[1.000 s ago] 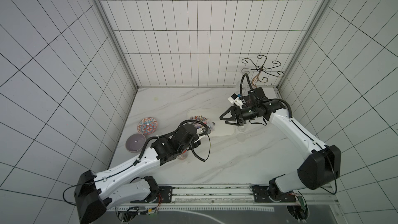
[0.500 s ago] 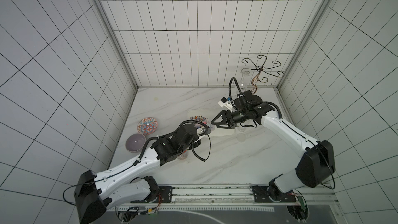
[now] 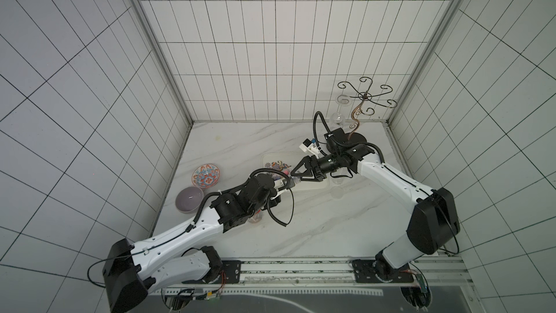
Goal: Pour the candies out of the jar
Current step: Unscrew the lid from the jar.
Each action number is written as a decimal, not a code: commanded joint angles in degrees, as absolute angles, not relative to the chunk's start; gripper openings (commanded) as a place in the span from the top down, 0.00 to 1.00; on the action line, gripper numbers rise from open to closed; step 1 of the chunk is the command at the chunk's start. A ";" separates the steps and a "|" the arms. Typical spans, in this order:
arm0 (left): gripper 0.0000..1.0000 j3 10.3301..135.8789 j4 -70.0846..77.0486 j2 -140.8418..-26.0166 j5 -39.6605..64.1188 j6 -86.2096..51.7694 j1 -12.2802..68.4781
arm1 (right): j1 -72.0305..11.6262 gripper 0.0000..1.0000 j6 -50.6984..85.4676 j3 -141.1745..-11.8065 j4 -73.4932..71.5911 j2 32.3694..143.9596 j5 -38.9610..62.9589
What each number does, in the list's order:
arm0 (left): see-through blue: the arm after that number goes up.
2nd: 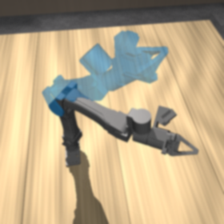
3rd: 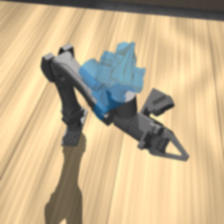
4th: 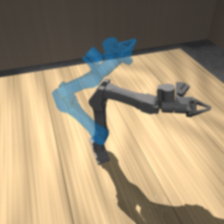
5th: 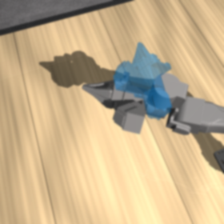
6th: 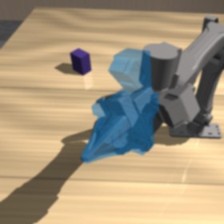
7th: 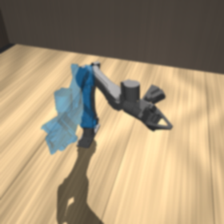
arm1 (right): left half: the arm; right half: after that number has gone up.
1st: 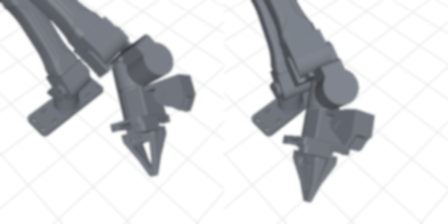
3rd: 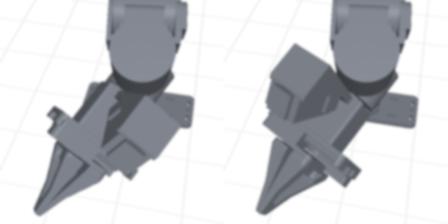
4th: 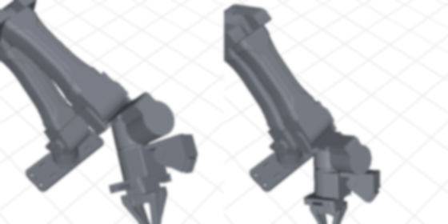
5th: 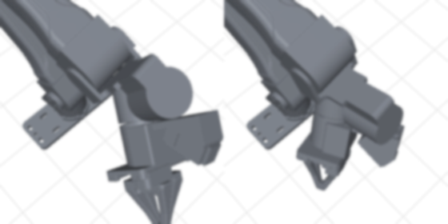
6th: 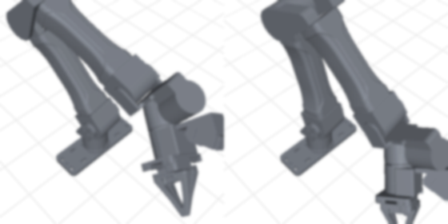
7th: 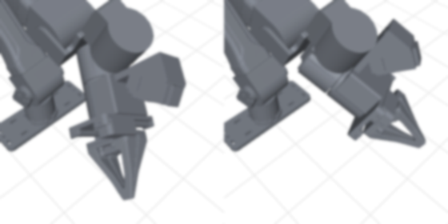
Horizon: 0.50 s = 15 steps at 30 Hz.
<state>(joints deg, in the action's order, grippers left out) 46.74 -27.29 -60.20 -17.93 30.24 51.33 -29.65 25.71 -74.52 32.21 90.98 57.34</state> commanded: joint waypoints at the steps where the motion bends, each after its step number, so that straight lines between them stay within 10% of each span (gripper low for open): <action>1: 0.52 46.91 -22.76 -59.33 -17.67 29.80 51.59 | -30.10 0.22 25.54 -78.58 31.90 91.59 57.33; 15: 0.52 46.92 -22.79 -59.72 -17.45 29.40 51.60 | -30.15 0.31 23.20 -81.30 34.27 91.27 55.42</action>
<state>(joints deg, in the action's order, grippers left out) 46.37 -27.22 -60.25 -17.74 30.00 51.33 -29.69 24.82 -75.22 32.71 90.98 56.66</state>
